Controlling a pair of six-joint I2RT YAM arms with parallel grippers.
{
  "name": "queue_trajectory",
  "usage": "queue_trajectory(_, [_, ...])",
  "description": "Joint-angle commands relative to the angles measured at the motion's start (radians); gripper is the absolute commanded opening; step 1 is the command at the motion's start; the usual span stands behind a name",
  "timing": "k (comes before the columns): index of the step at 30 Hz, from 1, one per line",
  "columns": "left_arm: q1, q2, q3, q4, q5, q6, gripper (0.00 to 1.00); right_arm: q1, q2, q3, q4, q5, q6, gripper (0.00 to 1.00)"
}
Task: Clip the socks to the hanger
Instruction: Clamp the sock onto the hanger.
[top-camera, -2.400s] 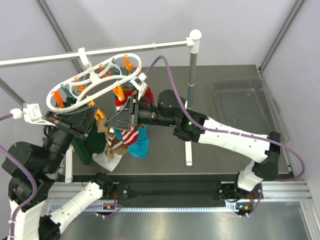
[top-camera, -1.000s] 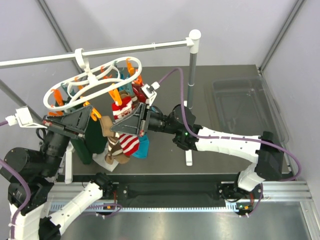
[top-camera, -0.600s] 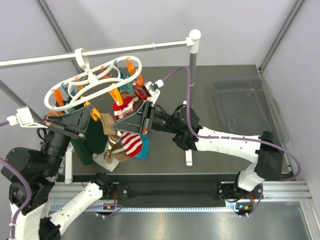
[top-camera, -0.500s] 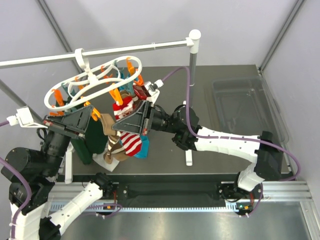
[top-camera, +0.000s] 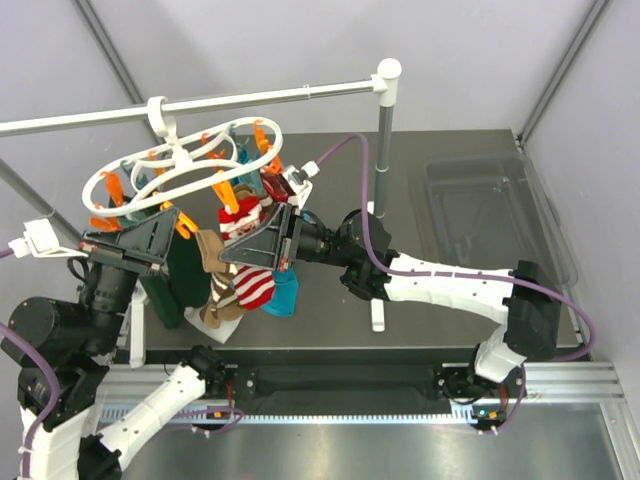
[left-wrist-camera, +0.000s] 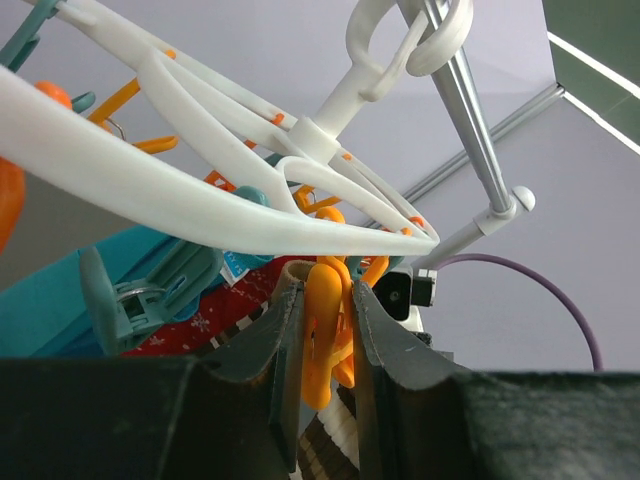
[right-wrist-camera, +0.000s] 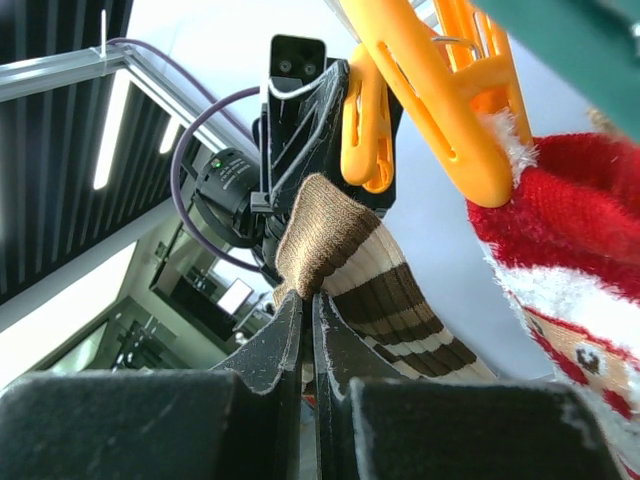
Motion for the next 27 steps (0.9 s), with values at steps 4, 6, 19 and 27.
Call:
queue_trajectory(4, [-0.001,-0.013,-0.016,0.051,-0.041,-0.068,0.0,0.005,-0.004,0.031,0.027,-0.015,-0.017,0.0])
queue_trajectory(6, [-0.001,-0.015,-0.02,0.047,-0.052,-0.085,0.0,0.005,0.002,0.035,0.029,-0.018,-0.012,0.0])
queue_trajectory(19, [-0.001,-0.031,-0.053,0.097,-0.021,-0.11,0.0,0.005,0.058,0.091,0.041,-0.035,0.018,0.0])
queue_trajectory(27, [-0.001,-0.034,-0.054,0.098,0.0,-0.093,0.0,0.005,0.062,0.115,0.026,-0.035,0.011,0.0])
